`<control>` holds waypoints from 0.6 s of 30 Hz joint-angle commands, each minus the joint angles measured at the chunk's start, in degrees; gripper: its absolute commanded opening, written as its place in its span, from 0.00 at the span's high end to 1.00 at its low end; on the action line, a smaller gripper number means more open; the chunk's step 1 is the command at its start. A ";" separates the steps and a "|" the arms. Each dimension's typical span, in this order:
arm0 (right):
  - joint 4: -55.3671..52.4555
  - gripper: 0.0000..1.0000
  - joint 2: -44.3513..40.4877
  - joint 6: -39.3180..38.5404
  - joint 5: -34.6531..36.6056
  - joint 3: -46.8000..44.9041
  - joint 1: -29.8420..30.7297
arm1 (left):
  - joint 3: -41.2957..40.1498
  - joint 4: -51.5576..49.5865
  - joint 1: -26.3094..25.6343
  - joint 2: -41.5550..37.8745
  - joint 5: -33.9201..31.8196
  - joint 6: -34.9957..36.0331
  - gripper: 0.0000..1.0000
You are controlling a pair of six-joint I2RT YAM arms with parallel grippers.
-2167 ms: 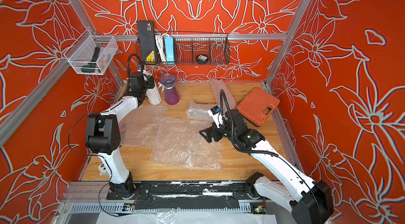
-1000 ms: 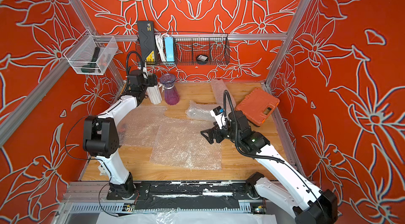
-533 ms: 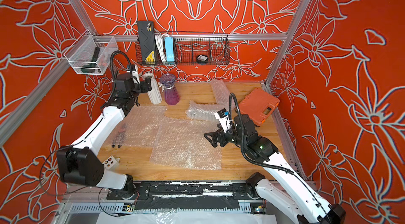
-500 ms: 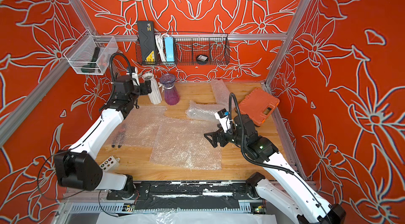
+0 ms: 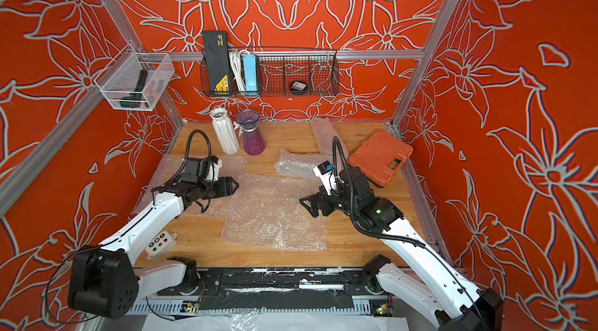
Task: Unwrap the vase from the bubble wrap
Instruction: Pick up the bubble wrap from the center of the board.
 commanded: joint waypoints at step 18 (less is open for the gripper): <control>-0.98 0.02 -2.20 -1.73 -0.33 -0.84 -0.14 | -1.73 6.86 -3.14 11.37 -2.32 -2.41 0.28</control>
